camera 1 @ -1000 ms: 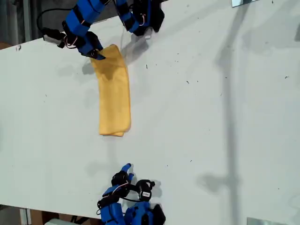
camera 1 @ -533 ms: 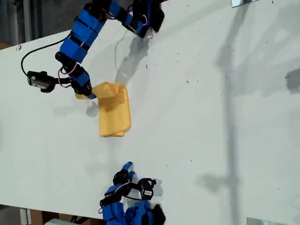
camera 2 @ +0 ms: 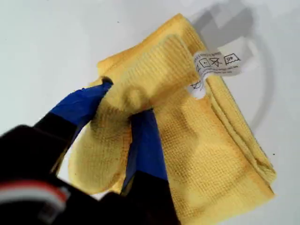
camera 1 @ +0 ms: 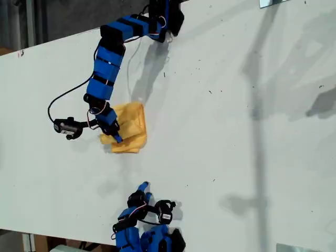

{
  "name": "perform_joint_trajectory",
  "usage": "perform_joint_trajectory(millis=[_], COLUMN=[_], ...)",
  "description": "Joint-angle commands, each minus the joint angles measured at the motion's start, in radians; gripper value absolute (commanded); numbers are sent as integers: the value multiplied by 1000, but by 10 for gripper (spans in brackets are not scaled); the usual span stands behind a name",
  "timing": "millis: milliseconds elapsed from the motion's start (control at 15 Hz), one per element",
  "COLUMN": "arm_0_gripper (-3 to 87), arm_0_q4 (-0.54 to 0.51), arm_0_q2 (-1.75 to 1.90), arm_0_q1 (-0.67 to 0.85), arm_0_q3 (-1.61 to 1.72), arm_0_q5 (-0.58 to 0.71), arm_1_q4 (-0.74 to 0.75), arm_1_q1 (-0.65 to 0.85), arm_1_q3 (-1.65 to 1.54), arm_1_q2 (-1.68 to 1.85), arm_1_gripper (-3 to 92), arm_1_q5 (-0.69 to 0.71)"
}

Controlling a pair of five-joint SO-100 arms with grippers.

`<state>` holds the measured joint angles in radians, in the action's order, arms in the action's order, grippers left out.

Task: Grasp corners of a square towel and fold twice.

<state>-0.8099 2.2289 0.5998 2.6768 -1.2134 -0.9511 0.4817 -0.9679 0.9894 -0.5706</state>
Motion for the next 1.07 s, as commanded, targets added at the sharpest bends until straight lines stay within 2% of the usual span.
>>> perform_joint_trajectory(millis=[0,200,267,333,467,533,600,667,733,800,933,1000], arm_0_gripper=[175,175,175,175,175,175,175,175,175,175,181,179], arm_0_q4=[14,14,15,17,17,17,28,20,20,15,-5,-11], arm_0_q2=[21,34,37,38,43,52,58,64,80,92,130,169], arm_0_q1=[2,2,2,3,6,8,11,17,26,25,35,66], arm_0_q3=[-5,3,6,8,11,15,21,26,38,44,84,120], arm_0_q5=[-9,-8,-8,-8,-8,6,54,69,64,80,11,-38], arm_1_q4=[-84,-345,-383,-341,-137,-71,-91,-204,-299,-333,-342,-362], arm_1_q1=[35,173,235,253,138,95,83,75,60,40,-2,-3], arm_1_q3=[8,-29,-161,-436,-1137,-1431,-1640,-1740,-1726,-1750,-1838,-1871], arm_1_q2=[279,831,1042,1273,1678,1852,2063,2281,2292,2298,2301,2301], arm_1_gripper=[400,392,384,379,380,428,431,438,485,437,117,52], arm_1_q5=[-2,8,-11,-46,-173,-235,-290,-341,-370,-399,-446,-482])
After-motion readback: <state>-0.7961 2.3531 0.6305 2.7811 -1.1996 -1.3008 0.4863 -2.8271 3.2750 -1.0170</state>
